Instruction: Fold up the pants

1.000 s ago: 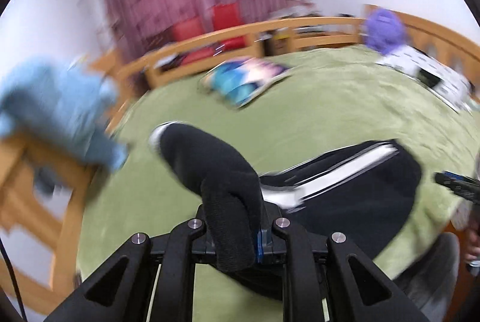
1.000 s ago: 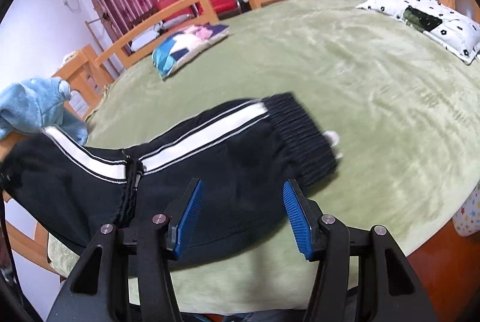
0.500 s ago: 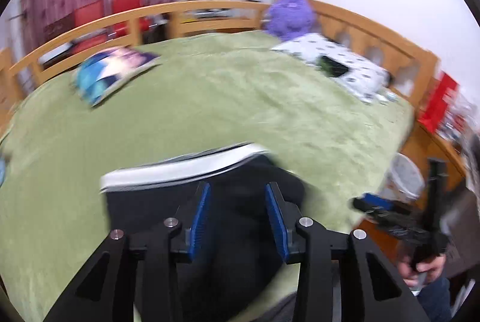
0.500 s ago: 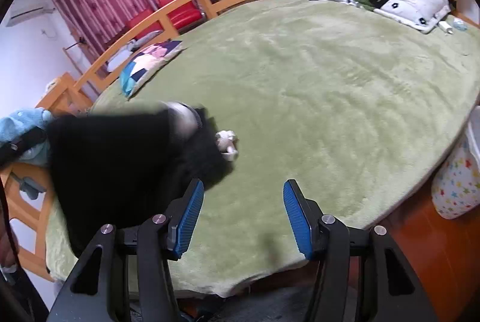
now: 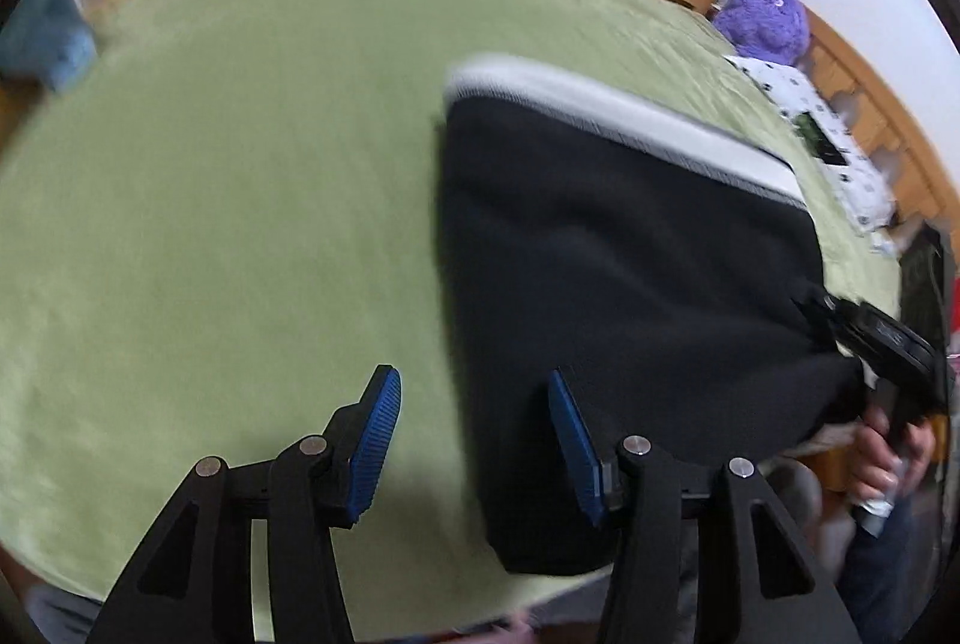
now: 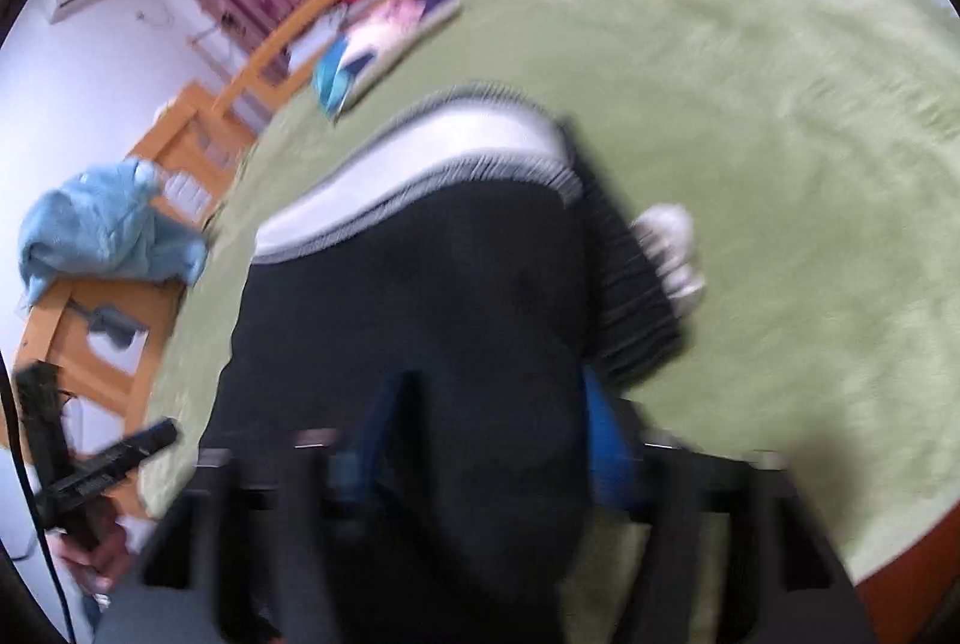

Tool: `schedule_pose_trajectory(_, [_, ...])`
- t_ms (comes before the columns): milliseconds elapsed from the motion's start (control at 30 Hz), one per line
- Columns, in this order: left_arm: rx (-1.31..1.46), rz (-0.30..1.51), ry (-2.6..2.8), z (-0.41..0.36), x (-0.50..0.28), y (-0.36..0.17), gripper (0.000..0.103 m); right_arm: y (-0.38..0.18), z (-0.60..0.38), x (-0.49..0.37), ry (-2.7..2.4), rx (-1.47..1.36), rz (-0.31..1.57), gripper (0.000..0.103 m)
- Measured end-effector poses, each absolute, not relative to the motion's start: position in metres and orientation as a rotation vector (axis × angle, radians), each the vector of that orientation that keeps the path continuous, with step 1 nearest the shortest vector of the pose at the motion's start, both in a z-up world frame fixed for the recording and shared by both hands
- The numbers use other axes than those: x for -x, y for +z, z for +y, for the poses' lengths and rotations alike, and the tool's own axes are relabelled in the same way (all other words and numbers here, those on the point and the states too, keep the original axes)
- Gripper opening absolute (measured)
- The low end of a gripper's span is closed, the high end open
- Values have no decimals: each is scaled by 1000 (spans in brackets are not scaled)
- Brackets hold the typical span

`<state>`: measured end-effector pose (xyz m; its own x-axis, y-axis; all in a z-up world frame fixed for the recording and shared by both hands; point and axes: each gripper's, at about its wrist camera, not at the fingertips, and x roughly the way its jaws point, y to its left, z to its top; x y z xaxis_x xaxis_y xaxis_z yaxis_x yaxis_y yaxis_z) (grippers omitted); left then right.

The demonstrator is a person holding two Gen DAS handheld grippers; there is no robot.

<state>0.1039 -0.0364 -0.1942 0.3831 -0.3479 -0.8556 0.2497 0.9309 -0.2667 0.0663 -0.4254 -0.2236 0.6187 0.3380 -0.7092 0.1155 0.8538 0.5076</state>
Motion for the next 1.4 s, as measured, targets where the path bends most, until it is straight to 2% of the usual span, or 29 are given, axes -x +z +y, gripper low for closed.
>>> schedule_pose_trajectory(33, [106, 1129, -399, -37, -102, -200, 49, -217, -415, -69, 132, -482, 904, 36])
schedule_pose_trajectory(67, [109, 1122, -404, -35, -101, -203, 49, -208, -406, -71, 145, -413, 890, 10])
schedule_pose_trajectory(233, [155, 1044, -473, -24, -97, -184, 49, -144, -405, -80, 258, -423, 685, 9])
schedule_pose_trajectory(333, [140, 986, -474, -23, -96, -168, 57, -124, -420, -103, 269, -459, 609, 9])
schedule_pose_trajectory(367, [146, 976, -479, -23, -95, -166, 57, -132, -424, -119, 232, -424, 642, 12])
schedule_pose_trajectory(400, [150, 975, -488, -24, -95, -166, 57, -141, -426, -129, 209, -411, 683, 20])
schedule_pose_trajectory(500, [154, 998, -508, -37, -98, -175, 57, -197, -443, -150, 124, -470, 907, 27])
schedule_pose_trajectory(633, [163, 1015, -530, -50, -102, -182, 57, -196, -459, -105, 106, -530, 834, 41])
schedule_pose_trajectory(667, [152, 1021, -529, -55, -102, -185, 57, -192, -460, -87, 98, -526, 792, 49])
schedule_pose_trajectory(733, [117, 1057, -535, -65, -96, -200, 57, -192, -455, -61, 85, -499, 762, 50])
schedule_pose_trajectory(833, [85, 1101, -528, -77, -81, -229, 58, -227, -437, -37, 46, -384, 840, 46])
schedule_pose_trajectory(933, [94, 1110, -555, -75, -76, -225, 60, -259, -443, -33, 34, -499, 914, 46])
schedule_pose_trajectory(1033, [90, 1098, -568, -68, -75, -209, 59, -237, -441, -22, 57, -461, 871, 44])
schedule_pose_trajectory(1067, [85, 1082, -568, -67, -75, -204, 59, -228, -441, -18, 66, -438, 848, 45])
schedule_pose_trajectory(1167, [79, 1053, -585, -72, -76, -200, 61, -211, -438, -11, 93, -447, 786, 61])
schedule_pose_trajectory(1200, [75, 1058, -578, -76, -77, -203, 62, -215, -435, -15, 96, -451, 804, 60])
schedule_pose_trajectory(1233, [60, 1065, -555, -81, -78, -206, 62, -222, -432, -21, 81, -438, 845, 54])
schedule_pose_trajectory(1267, [41, 1064, -544, -82, -77, -208, 62, -232, -425, -24, 57, -408, 880, 37])
schedule_pose_trajectory(1300, [13, 1054, -537, -83, -74, -209, 62, -236, -423, -22, 55, -389, 883, 27])
schedule_pose_trajectory(1400, [15, 1030, -562, -75, -67, -204, 62, -228, -421, 13, 130, -381, 786, 25])
